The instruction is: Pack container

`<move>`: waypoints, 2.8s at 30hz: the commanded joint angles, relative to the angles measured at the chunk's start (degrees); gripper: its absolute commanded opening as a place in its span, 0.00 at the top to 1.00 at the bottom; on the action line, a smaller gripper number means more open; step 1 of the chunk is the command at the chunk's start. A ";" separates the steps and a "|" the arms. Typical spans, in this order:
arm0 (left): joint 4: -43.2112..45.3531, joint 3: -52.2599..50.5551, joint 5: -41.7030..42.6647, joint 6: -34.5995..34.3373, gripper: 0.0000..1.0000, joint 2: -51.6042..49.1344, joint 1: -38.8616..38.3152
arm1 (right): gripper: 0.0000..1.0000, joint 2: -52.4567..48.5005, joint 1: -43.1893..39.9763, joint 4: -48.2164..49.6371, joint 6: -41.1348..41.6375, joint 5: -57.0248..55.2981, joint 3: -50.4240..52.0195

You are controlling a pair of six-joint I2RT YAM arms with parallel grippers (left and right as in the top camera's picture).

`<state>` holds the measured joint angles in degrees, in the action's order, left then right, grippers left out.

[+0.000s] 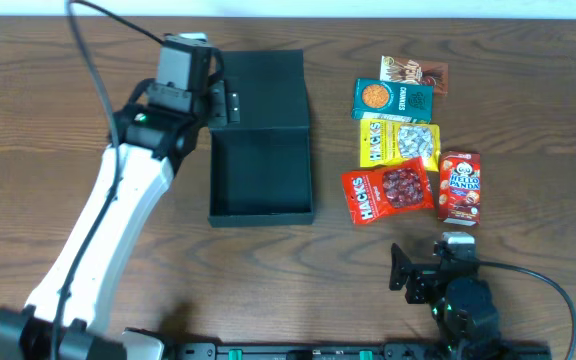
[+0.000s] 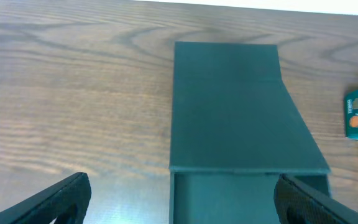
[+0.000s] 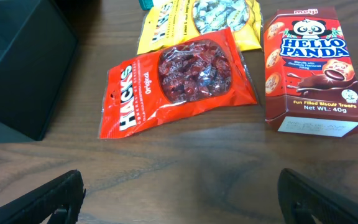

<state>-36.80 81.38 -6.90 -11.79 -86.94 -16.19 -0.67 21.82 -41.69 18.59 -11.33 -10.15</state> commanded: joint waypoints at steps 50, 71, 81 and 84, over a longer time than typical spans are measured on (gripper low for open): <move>-11.02 0.26 4.15 -3.23 0.05 2.73 4.17 | 0.01 -20.52 -6.86 42.14 27.02 12.66 -8.85; -9.64 0.26 -1.18 -3.28 0.05 2.62 4.24 | 0.01 -81.66 -12.87 30.47 32.02 20.96 -56.61; -10.75 0.24 -0.98 -3.28 0.05 2.60 4.22 | 0.01 -82.97 -12.76 28.79 40.35 23.41 -56.48; -10.91 0.24 -0.98 -3.28 0.05 2.60 4.22 | 0.01 -82.97 -12.76 29.55 40.35 23.37 -56.50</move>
<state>-47.46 81.38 -6.90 -14.83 -85.17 -12.21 -83.90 9.54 -12.45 57.56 11.44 -65.63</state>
